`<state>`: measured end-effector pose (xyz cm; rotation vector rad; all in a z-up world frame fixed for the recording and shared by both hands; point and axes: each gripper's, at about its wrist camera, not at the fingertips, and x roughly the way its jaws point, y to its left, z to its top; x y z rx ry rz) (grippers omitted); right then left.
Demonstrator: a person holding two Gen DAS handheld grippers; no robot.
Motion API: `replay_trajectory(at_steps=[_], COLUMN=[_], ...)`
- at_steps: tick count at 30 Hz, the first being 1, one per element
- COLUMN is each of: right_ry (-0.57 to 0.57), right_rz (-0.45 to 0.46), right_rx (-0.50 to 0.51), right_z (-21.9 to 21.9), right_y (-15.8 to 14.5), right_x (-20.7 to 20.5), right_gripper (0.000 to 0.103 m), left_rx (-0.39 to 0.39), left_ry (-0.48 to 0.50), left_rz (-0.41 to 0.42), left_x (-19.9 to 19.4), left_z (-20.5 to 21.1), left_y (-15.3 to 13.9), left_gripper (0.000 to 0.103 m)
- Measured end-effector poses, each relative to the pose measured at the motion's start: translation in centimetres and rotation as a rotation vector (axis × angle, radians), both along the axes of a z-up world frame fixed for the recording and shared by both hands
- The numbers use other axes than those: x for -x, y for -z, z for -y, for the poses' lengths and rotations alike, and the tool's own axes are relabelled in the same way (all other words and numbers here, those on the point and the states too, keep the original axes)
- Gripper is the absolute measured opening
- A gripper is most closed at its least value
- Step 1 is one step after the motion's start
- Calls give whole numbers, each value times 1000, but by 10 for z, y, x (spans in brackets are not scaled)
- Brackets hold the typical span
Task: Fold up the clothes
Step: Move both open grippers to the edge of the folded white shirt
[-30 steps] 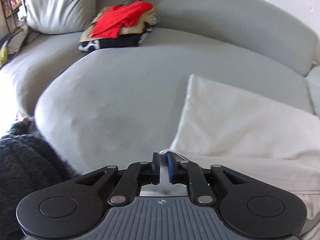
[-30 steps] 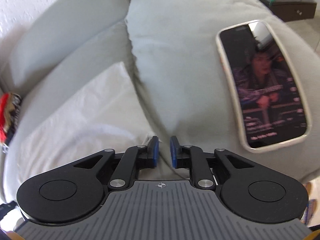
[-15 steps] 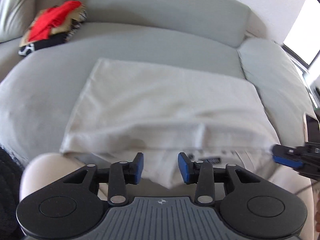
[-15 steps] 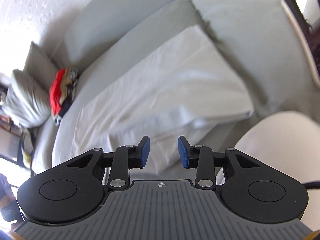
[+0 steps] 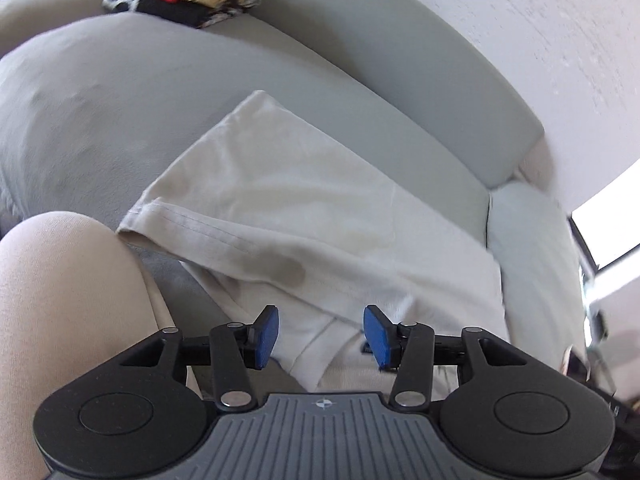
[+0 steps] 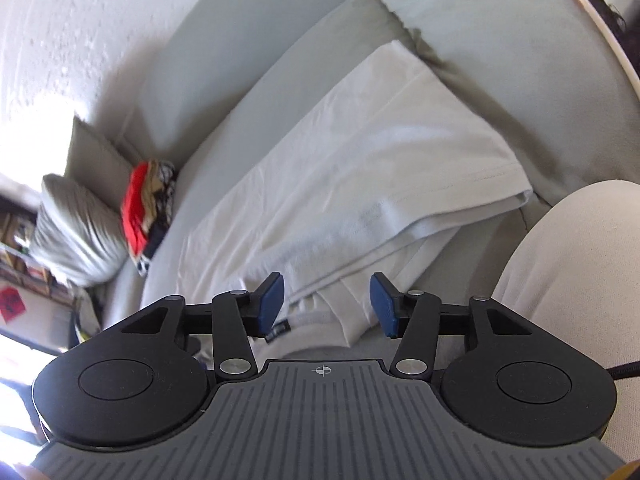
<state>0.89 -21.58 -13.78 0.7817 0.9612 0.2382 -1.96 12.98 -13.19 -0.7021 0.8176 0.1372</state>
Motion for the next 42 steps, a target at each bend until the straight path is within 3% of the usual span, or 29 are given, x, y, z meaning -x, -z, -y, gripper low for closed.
replay_trajectory(at_steps=[8,14,18,22,25,30,38,42], right_ry=[119,155,151,148,149,209,260,258], right_rz=[-32,-72,-77,-76,-74,-60,-151,-142], right_rx=[-224,-263,-256,-260,-259,-227,-315,-322], right_z=[31,37,36,36,36,45,55,51], right_y=[16,28,30,32,34,36,59,62], right_x=[-7,-7,-6,-6,-7,-4,-10,-10], right_gripper=[55,55,55,55,55,54,50,50], left_rx=[194,285,351,356,321,365,336,331], left_ry=[-201,-207,-240,-205,-186,-227,-235,-241], left_rz=[1,-29,7,46,7,-4,12,9], left_x=[8,13,11,5,-3,-3,-2,-2], left_z=[-52,-55,-56,-53,-50,-56,-63,-63], left_y=[14,28,36,32,34,47,43,44], left_gripper=[46,46,45,45,45,45,45,45])
